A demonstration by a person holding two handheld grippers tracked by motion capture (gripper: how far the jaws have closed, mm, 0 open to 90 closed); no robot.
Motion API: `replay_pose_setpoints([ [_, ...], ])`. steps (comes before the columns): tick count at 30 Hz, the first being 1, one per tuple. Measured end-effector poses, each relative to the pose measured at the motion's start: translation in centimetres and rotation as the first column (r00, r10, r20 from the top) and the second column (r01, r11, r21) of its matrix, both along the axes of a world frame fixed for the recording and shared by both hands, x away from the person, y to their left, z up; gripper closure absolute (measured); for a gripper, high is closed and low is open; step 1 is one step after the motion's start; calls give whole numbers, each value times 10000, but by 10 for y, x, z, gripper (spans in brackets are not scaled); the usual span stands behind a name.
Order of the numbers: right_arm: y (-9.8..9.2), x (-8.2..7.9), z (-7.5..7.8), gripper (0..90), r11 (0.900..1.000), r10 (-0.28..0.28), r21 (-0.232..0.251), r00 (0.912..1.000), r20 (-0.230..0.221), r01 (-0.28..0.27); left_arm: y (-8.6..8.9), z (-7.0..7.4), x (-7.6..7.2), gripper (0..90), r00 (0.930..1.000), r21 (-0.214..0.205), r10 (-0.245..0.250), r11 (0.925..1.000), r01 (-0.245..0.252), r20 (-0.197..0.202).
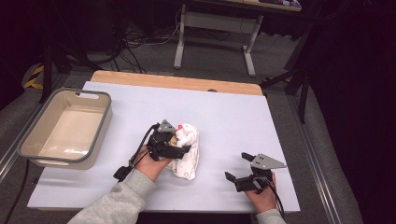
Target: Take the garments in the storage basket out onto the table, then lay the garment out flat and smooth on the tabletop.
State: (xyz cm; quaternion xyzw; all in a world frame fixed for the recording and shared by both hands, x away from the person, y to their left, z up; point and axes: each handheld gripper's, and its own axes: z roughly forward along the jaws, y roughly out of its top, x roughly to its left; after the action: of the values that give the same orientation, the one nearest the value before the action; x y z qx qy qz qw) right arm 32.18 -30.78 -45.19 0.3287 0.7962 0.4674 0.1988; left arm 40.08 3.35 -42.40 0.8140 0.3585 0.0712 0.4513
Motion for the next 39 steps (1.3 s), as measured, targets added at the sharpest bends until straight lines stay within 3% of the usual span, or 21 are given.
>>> replay_pose_setpoints([
  [2,-1,2,0,0,9999,-94,78,9998,-182,95,3,2,0,183,9999,169,127,9998,-128,86],
  [4,-2,5,0,0,9992,-383,70,9978,-535,387,8,5,-2,195,9988,259,265,9993,-276,411],
  [8,1,6,3,0,9990,-365,215,9960,-812,384,15,10,-2,213,9980,196,286,9994,-297,560],
  [10,7,8,10,0,9985,-106,526,9944,-1055,162,22,12,-5,220,9982,166,302,9994,-311,514],
  [13,11,10,15,0,9971,-78,742,9933,-1156,165,30,13,-8,232,9980,212,220,9995,-233,594],
  [17,26,13,28,0,9941,-658,791,9931,-976,736,45,15,-14,282,9982,260,-22,9997,6,592],
  [21,36,21,36,0,9940,-237,1027,9911,-1313,373,54,15,-19,294,9980,253,-105,9996,89,631],
  [30,56,29,39,127,9982,234,587,9845,-1738,-133,71,7,-30,319,9980,584,-449,9974,423,434],
  [32,65,31,38,153,9987,381,408,9841,-1733,-315,76,4,-34,348,9969,685,-670,9956,641,422],
  [35,75,35,36,171,9989,452,235,9797,-1954,-414,83,1,-35,414,9958,411,-900,9951,894,138],
  [39,85,41,31,187,9975,693,275,9697,-2343,-647,88,-3,-37,472,9950,400,-1003,9942,1003,-18],
])
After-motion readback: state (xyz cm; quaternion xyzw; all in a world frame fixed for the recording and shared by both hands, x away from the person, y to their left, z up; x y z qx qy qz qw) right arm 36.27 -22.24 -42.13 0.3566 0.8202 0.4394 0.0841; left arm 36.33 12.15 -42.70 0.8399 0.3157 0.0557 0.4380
